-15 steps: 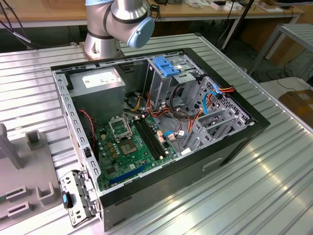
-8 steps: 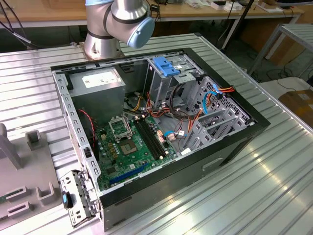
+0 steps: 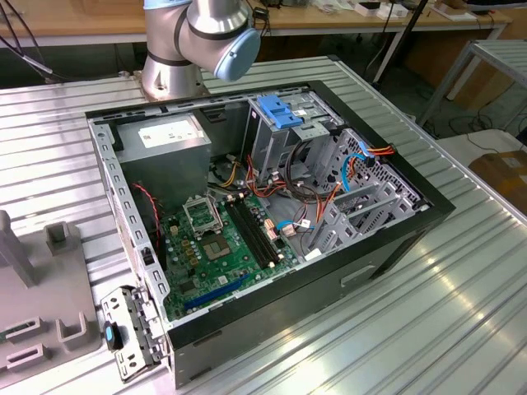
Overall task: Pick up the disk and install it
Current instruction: 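Pick up the disk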
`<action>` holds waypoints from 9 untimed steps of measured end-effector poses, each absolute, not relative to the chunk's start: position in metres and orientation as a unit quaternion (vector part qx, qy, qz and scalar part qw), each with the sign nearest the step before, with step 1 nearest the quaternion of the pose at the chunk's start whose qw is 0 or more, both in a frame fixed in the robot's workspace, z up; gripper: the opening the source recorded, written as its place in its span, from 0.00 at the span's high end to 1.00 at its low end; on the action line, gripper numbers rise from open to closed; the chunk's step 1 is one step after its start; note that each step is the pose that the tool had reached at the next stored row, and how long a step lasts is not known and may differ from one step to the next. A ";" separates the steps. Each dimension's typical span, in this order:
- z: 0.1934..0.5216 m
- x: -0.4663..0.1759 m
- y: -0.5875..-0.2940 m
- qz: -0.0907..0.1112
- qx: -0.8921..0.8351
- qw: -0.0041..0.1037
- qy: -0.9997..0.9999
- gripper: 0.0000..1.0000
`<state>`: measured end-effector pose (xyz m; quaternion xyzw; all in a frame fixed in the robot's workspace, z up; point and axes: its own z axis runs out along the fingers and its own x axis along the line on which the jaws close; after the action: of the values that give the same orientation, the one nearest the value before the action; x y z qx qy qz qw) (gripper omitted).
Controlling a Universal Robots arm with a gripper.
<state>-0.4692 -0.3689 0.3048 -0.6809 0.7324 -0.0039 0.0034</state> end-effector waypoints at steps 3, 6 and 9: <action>0.305 -0.469 -0.369 -0.004 -0.698 0.004 0.716 0.63; 0.305 -0.469 -0.370 -0.004 -0.699 0.004 0.715 0.63; 0.305 -0.469 -0.370 -0.004 -0.705 0.004 0.709 0.63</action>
<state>-0.4692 -0.3701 0.3047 -0.7049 0.7093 -0.0038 0.0036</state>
